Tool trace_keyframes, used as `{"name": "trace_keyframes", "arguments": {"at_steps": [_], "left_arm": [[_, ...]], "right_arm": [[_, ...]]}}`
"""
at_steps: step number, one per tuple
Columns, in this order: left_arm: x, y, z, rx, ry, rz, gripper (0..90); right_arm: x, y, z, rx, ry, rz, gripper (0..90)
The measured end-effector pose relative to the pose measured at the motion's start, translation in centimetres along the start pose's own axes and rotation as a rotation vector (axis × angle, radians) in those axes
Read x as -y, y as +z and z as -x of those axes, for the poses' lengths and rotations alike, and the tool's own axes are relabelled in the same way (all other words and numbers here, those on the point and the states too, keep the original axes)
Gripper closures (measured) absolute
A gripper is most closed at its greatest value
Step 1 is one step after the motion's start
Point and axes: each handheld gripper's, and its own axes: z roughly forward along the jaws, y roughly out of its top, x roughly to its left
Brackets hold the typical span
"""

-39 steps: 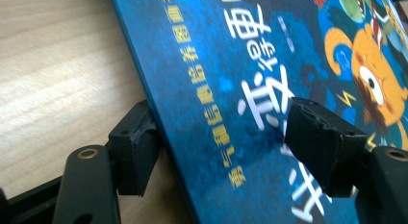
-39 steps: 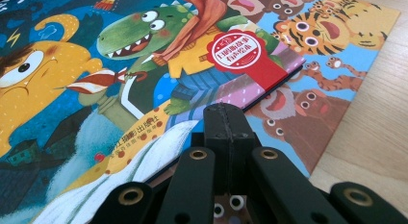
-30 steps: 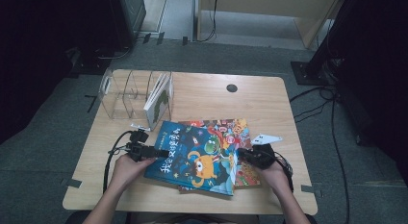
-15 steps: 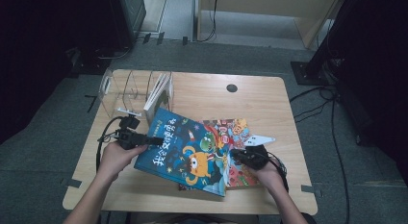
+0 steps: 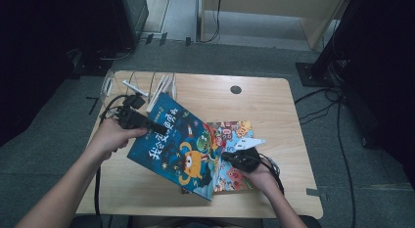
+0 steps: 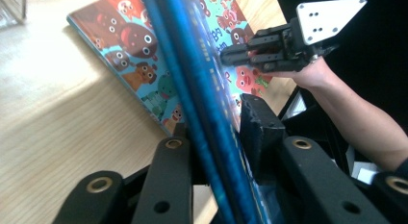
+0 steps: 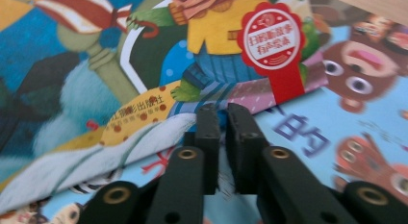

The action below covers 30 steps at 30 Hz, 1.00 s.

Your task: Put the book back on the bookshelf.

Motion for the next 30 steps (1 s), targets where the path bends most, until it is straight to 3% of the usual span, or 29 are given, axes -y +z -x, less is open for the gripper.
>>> {"name": "trace_keyframes", "arguments": {"at_steps": [6, 9, 12, 16, 22, 30], "left_arm": [[-2.3, -1.9, 1.5, -0.063, 0.001, -0.053, 79.4], [-2.8, -2.6, 1.9, -0.079, -0.024, -0.064, 81.0], [-3.0, -3.2, 2.1, -0.087, -0.038, -0.088, 82.8], [-2.8, -4.4, 2.5, -0.11, -0.027, -0.097, 83.6], [-2.3, -6.3, 2.6, -0.15, -0.012, -0.091, 83.4], [-1.1, -9.1, 2.7, -0.215, -0.036, -0.067, 82.7]], "right_arm": [[-0.4, 0.3, -0.5, -0.018, -0.047, -0.019, 72.0], [-0.4, 0.2, -0.6, -0.015, -0.058, -0.023, 67.8], [-0.3, 0.2, -0.7, 0.005, -0.063, -0.024, 54.1], [-0.3, 0.3, -0.7, 0.026, -0.061, -0.02, 44.0], [-0.4, 0.5, -0.5, 0.042, -0.074, -0.021, 40.8], [-0.4, 0.7, -0.2, 0.048, -0.073, -0.009, 37.2]]}}
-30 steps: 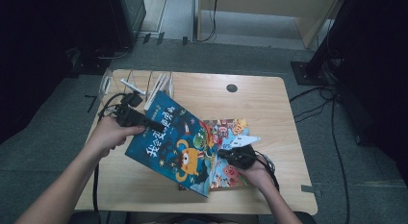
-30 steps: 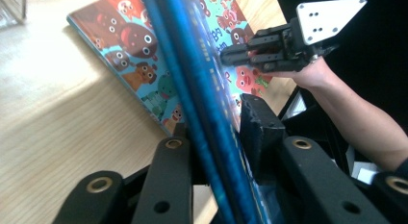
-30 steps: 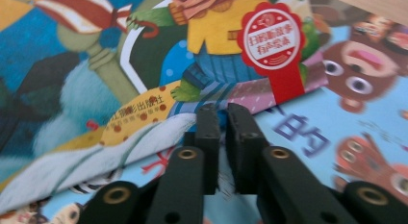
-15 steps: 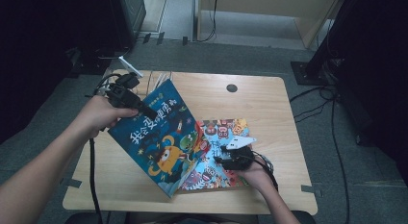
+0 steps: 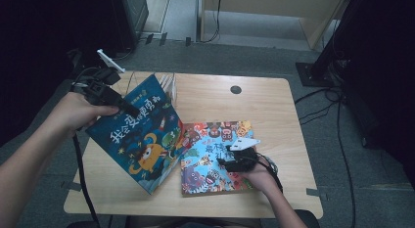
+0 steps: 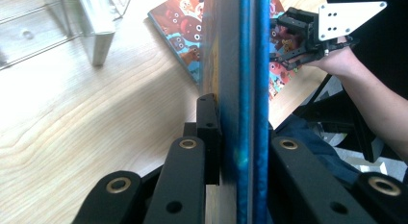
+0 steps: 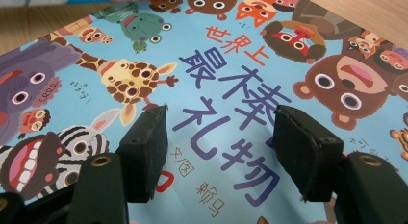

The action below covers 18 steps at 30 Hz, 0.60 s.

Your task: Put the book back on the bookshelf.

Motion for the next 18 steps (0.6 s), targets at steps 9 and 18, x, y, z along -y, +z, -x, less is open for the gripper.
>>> {"name": "trace_keyframes", "arguments": {"at_steps": [9, 18], "left_arm": [[2.1, -2.3, -1.3, -0.007, -0.033, 0.046, 82.4], [4.1, -4.0, -2.4, -0.016, -0.071, 0.06, 81.7]], "right_arm": [[0.0, 0.1, 0.2, 0.005, -0.006, 0.006, 36.7], [0.0, 0.1, 0.6, 0.007, 0.013, 0.016, 36.9]]}}
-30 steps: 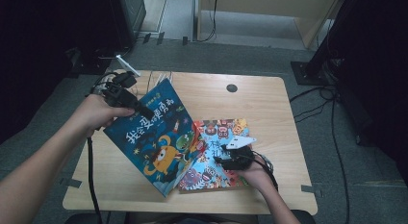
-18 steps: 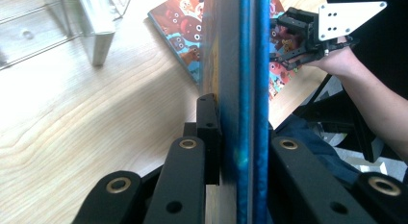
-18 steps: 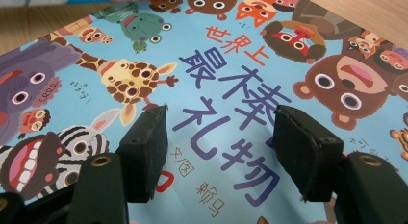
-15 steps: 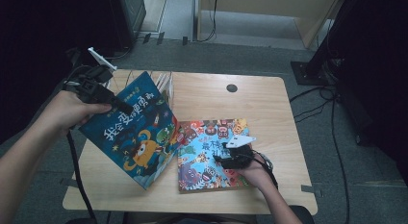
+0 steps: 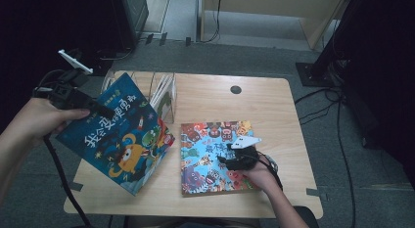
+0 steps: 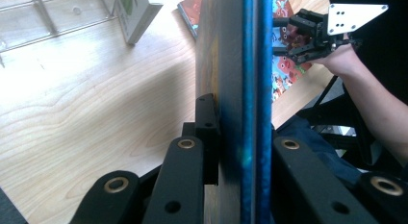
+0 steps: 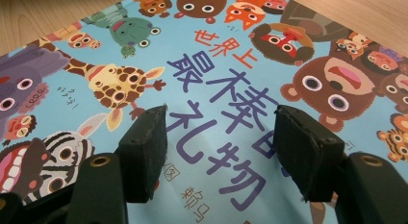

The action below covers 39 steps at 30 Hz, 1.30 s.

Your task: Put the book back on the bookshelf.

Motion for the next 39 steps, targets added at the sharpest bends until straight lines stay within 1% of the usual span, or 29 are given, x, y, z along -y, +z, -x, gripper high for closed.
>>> {"name": "trace_keyframes", "arguments": {"at_steps": [9, 12, 13, 18, 21, 24, 25, 28, 33, 36, 39], "left_arm": [[1.7, -1.5, -1.4, -0.019, -0.042, 0.02, 82.4], [2.2, -2.0, -1.8, -0.021, -0.048, 0.025, 82.6], [2.5, -2.3, -2.0, -0.024, -0.058, 0.032, 82.7], [3.4, -3.2, -2.9, -0.03, -0.082, 0.053, 83.0], [3.8, -3.9, -3.7, -0.041, -0.111, 0.059, 82.8], [4.1, -4.2, -4.2, -0.051, -0.121, 0.062, 82.7], [4.3, -4.4, -4.3, -0.06, -0.128, 0.061, 82.5], [4.5, -4.8, -4.8, -0.068, -0.139, 0.063, 82.8], [4.9, -5.9, -5.9, -0.075, -0.172, 0.094, 83.0], [5.0, -6.4, -6.6, -0.084, -0.201, 0.119, 83.0], [4.9, -6.7, -7.3, -0.097, -0.211, 0.117, 82.9]], "right_arm": [[0.0, 0.0, 0.2, -0.009, 0.013, 0.003, 36.9], [0.0, 0.0, 0.2, -0.009, 0.012, 0.003, 36.9], [0.0, 0.0, 0.2, -0.01, 0.011, 0.003, 36.9], [0.0, 0.0, 0.2, -0.01, 0.01, 0.003, 36.9], [0.0, 0.0, 0.2, -0.007, 0.007, 0.002, 36.9], [0.0, 0.0, 0.1, 0.0, -0.015, -0.006, 36.5], [0.0, 0.0, 0.1, 0.0, -0.014, -0.005, 36.5], [0.0, 0.0, 0.1, 0.0, -0.011, -0.005, 36.5], [0.0, 0.0, 0.1, -0.001, -0.011, -0.005, 36.4], [0.0, 0.0, 0.1, 0.0, -0.013, -0.006, 36.4], [0.0, 0.0, 0.1, 0.0, -0.013, -0.005, 36.4]]}}
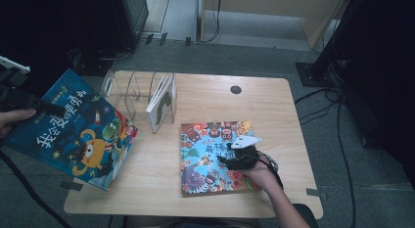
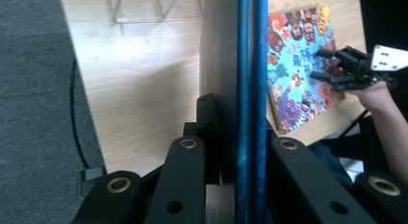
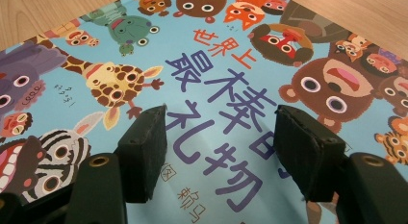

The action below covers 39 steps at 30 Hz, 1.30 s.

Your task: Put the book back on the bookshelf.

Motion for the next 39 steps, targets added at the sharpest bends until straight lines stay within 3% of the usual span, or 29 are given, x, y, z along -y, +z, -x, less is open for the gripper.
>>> {"name": "trace_keyframes", "arguments": {"at_steps": [9, 21, 29, 39], "left_arm": [[-1.6, 0.3, -1.1, -0.044, -0.036, -0.001, 82.7], [-4.1, 0.4, -1.4, -0.07, -0.068, 0.009, 83.1], [-5.5, 0.4, -1.4, -0.112, -0.09, 0.01, 83.0], [-6.8, 0.0, -1.7, -0.117, -0.107, 0.035, 83.3]], "right_arm": [[0.0, 0.0, 0.0, 0.001, 0.0, 0.001, 36.6], [0.0, 0.0, 0.0, 0.001, 0.0, 0.002, 36.9], [0.0, 0.0, 0.1, -0.002, 0.006, 0.003, 37.2], [0.0, 0.0, 0.0, 0.003, 0.001, 0.002, 37.2]]}}
